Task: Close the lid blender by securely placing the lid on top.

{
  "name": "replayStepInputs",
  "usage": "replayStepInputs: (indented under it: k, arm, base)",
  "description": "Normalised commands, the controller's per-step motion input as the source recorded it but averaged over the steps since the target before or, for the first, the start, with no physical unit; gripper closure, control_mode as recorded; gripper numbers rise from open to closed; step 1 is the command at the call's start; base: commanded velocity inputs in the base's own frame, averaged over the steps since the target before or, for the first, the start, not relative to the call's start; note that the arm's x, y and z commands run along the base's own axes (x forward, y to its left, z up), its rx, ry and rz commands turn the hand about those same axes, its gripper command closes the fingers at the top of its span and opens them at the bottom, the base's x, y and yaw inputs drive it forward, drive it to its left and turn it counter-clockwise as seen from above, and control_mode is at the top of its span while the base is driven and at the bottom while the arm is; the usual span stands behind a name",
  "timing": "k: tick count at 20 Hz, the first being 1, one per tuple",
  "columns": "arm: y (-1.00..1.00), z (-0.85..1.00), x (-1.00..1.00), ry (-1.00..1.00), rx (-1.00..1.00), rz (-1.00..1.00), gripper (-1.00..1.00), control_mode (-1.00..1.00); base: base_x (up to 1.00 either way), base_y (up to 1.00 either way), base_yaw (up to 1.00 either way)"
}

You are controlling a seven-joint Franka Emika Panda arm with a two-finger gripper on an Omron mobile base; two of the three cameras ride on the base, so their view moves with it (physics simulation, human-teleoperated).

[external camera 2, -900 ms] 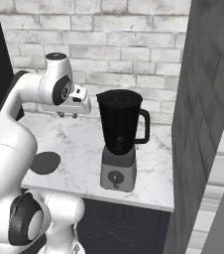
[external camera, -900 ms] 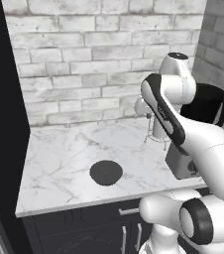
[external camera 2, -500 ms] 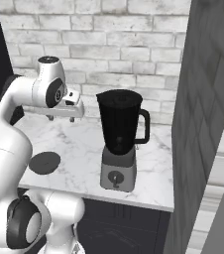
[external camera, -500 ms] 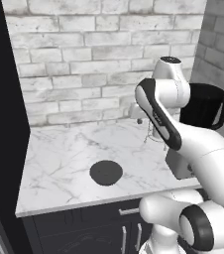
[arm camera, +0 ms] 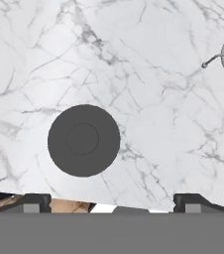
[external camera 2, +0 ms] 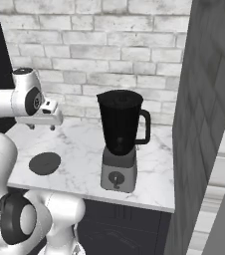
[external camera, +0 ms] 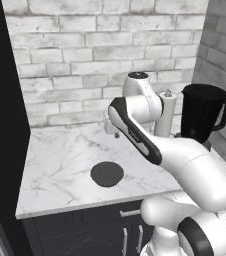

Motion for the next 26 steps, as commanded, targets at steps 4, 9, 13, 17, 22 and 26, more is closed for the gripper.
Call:
replayStepInputs:
  k: [4,9,13,17,22,26]
  arm:
    - [0.72,-0.54,0.0,0.13,-0.11,0.0,-1.0,-1.0]
    - [0.53,-0.5,0.0,0.18,-0.07,0.0,-1.0,-1.0]
    - [0.25,-0.42,0.05,0.19,-0.02,0.0,-1.0,-1.0]
    - [0.0,-0.41,0.13,0.13,0.0,0.0,-1.0,-1.0]
    - [-0.03,-0.4,0.1,0.03,0.0,0.0,-1.0,-1.0]
    - [0.0,-0.36,0.09,0.0,0.0,0.0,-1.0,-1.0]
  base:
    - [0.0,0.0,0.0]
    - [0.0,0.0,0.0]
    - [0.0,0.0,0.0]
    - [0.0,0.0,0.0]
    - [0.0,0.0,0.0]
    - [0.0,0.0,0.0]
